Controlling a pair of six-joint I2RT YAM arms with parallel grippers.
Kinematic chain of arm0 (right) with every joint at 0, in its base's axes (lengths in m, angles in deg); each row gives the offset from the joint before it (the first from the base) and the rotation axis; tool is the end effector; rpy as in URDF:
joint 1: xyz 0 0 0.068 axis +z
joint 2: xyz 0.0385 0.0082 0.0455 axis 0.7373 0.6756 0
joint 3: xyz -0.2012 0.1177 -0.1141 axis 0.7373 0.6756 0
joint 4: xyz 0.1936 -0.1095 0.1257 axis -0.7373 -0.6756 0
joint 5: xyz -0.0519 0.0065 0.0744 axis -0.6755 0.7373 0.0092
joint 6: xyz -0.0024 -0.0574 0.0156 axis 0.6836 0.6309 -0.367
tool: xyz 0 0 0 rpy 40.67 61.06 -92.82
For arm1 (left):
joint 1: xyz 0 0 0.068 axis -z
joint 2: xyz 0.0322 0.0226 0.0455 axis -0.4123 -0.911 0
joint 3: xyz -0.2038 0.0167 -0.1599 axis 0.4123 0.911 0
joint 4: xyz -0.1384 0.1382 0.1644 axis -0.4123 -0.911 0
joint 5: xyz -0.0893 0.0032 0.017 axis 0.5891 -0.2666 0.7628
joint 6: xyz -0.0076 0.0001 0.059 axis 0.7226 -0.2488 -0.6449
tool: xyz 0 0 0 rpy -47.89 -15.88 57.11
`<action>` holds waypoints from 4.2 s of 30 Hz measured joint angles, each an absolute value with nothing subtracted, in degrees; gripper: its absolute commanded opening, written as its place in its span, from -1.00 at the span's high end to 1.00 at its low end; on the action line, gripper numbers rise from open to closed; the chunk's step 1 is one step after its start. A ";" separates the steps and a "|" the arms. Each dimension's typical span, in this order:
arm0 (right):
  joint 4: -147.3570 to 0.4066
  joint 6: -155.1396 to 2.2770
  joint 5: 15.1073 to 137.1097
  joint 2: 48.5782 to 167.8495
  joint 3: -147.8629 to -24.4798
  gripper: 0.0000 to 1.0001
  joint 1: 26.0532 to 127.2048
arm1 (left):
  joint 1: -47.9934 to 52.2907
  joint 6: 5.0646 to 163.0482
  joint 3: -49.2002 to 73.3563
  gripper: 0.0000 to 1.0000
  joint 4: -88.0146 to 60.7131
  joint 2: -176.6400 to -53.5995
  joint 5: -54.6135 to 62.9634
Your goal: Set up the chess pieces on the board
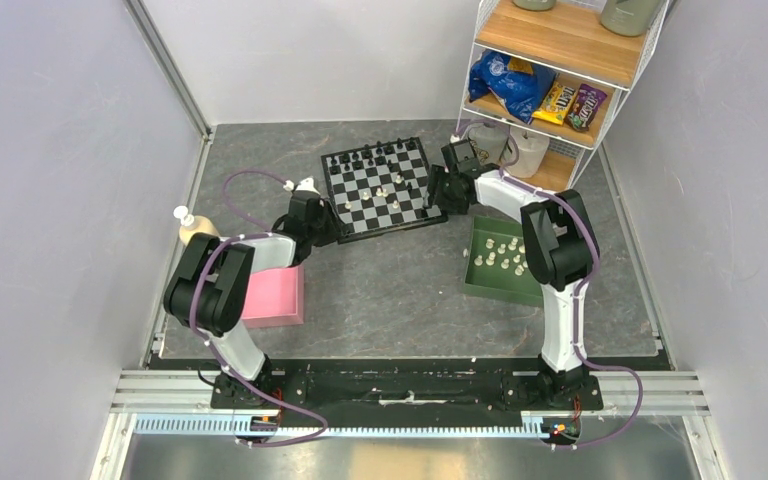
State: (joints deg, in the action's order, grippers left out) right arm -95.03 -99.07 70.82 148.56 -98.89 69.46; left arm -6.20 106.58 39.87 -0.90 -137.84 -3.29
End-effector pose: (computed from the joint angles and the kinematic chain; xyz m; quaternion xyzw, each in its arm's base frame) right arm 0.4169 0.1700 0.1505 0.0562 0.9525 0.1472 0.2607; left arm 0.3195 -0.1053 0.1305 -0.1222 0.8938 -0.1956 0.3845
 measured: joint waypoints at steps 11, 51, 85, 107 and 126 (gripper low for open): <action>-93.06 -99.59 69.16 144.25 -92.07 -0.30 72.78 | -6.66 107.96 46.66 0.21 -0.97 -131.57 -4.21; -92.96 -112.05 61.62 124.12 -66.50 -0.31 92.45 | -1.85 116.55 70.05 0.26 -20.03 -92.20 -11.46; -101.30 -109.69 59.54 119.99 -65.21 -0.48 97.17 | 6.15 124.51 73.33 0.07 -27.31 -82.50 -14.85; -106.03 -105.95 61.94 120.19 -76.71 -0.39 94.75 | 7.55 123.31 63.10 -0.31 -39.81 -87.31 -13.01; -108.34 -103.20 71.76 139.64 -98.15 0.08 87.69 | 5.89 110.19 33.11 -0.68 -48.57 -102.21 -22.06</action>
State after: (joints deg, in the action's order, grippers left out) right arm -108.34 -103.20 71.76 139.64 -98.15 87.69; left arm 5.89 110.19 33.11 -48.57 -102.21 -22.06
